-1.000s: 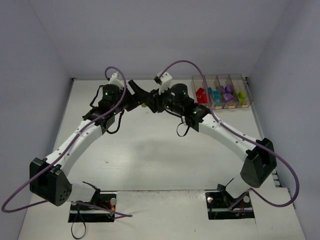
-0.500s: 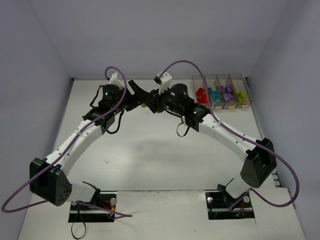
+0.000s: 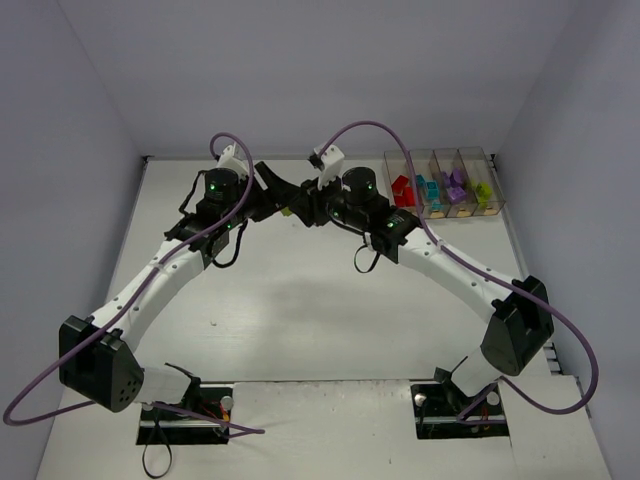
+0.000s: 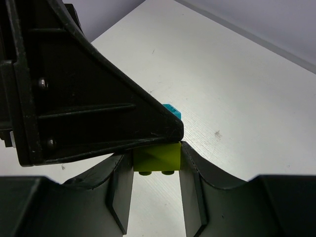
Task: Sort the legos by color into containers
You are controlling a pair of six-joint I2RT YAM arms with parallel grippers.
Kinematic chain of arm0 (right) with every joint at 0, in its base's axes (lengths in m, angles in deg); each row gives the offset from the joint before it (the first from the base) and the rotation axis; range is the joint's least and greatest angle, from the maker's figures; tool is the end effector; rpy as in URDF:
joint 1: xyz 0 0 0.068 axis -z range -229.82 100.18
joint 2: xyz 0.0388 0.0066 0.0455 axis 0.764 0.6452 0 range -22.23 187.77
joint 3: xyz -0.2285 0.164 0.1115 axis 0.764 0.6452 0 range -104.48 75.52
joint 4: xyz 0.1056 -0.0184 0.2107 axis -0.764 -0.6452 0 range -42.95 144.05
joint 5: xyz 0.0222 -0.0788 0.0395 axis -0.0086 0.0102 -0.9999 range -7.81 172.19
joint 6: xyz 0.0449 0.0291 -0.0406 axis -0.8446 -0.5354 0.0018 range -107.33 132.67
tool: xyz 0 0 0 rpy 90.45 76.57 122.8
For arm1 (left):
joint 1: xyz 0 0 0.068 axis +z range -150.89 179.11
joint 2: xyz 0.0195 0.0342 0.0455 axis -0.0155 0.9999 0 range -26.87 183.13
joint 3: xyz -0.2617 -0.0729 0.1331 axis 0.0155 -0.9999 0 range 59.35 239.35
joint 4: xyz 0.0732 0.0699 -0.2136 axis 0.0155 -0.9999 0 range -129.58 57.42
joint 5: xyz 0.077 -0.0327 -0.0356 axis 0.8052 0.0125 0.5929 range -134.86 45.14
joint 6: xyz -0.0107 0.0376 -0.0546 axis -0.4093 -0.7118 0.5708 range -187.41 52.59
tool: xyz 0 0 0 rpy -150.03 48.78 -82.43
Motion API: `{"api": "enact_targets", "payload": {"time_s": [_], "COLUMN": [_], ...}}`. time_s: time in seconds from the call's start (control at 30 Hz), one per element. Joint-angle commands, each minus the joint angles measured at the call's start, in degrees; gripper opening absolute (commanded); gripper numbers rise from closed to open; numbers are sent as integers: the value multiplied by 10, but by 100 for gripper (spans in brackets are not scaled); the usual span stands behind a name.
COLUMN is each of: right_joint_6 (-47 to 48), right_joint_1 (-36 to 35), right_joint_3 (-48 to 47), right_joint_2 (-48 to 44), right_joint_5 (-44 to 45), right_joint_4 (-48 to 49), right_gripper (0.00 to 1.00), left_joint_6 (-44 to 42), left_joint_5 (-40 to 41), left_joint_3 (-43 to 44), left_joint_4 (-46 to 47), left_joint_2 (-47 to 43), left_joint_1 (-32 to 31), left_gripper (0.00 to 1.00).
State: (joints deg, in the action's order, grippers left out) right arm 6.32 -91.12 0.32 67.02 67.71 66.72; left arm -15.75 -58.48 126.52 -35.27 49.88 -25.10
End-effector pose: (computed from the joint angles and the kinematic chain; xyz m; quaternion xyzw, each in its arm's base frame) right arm 0.2676 0.2531 0.4104 -0.2971 0.6507 0.3624 0.5975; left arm 0.2690 -0.1349 0.3963 -0.1111 0.7687 -0.4559 0.4347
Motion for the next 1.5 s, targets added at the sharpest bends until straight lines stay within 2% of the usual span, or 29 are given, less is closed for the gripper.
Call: {"api": "enact_targets", "payload": {"time_s": [0.0,0.03,0.07,0.17,0.4,0.63,1.03,1.27,1.4,1.47], "right_joint_6": [4,5,5,7,11,0,-2,-9,-16,-16], "right_joint_1": [0,0,0,0,1,8,24,172,305,344], "right_joint_3": [4,5,7,15,57,119,113,89,62,53], "right_joint_2": [-18,-18,-18,-19,-29,-49,-51,-67,-49,-30], "right_joint_5": [-5,-5,-4,-4,-5,-7,16,121,165,173], "right_joint_4": [37,37,37,32,5,-6,-21,-34,-29,-14], "right_gripper": [0,0,0,0,0,0,0,0,0,0], "left_joint_6": [-3,-2,-1,5,9,11,-8,-70,-91,-110], "left_joint_5": [3,0,0,4,-2,-10,4,35,40,43], "left_joint_3": [24,24,23,22,18,21,15,-4,-41,-54], "left_joint_4": [30,29,29,28,28,29,8,-48,-63,-82], "left_joint_2": [-19,-19,-19,-19,-26,-19,-34,-65,-100,-112], "left_joint_1": [5,4,5,9,30,34,35,34,34,34], "left_gripper": [27,24,16,8,1,0,0,0,0,0]}}
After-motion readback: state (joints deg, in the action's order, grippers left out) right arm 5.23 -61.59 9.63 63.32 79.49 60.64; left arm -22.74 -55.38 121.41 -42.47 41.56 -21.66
